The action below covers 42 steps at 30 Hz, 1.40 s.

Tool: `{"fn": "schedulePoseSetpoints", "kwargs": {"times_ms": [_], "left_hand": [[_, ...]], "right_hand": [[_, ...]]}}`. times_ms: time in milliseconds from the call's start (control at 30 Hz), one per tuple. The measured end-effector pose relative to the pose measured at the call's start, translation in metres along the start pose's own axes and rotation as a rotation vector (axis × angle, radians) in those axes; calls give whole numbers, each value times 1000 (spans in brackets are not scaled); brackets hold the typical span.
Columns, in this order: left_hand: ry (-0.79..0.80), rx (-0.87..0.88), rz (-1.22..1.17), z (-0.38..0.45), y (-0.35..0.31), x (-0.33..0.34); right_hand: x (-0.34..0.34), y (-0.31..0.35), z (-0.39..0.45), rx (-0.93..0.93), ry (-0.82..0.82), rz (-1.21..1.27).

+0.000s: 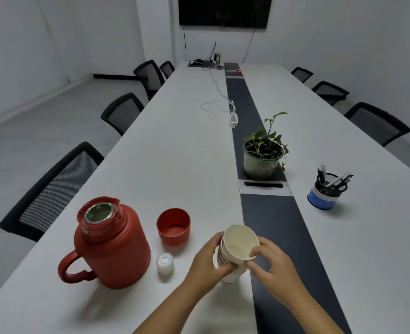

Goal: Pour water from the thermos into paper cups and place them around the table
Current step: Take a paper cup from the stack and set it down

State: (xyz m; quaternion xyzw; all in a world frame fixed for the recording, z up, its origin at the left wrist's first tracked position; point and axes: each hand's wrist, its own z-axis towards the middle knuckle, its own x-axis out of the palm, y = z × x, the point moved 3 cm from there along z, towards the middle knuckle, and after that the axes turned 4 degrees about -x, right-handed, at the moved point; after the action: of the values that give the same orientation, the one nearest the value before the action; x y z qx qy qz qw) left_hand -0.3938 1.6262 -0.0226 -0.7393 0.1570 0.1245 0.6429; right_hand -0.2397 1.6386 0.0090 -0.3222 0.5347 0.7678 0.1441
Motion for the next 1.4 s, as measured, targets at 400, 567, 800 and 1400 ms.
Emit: {"fn": "schedulePoseSetpoints", "kwargs": {"times_ms": [400, 567, 800, 1400], "left_hand": [[-15, -6, 17, -9, 2, 0], [-111, -31, 108, -50, 20, -27], [-351, -219, 347, -179, 148, -127], [-327, -370, 817, -314, 295, -266]], "right_hand": [[-46, 30, -21, -63, -379, 156], [-18, 67, -53, 12, -269, 288], [137, 106, -85, 128, 81, 284], [365, 231, -77, 97, 130, 175]]}}
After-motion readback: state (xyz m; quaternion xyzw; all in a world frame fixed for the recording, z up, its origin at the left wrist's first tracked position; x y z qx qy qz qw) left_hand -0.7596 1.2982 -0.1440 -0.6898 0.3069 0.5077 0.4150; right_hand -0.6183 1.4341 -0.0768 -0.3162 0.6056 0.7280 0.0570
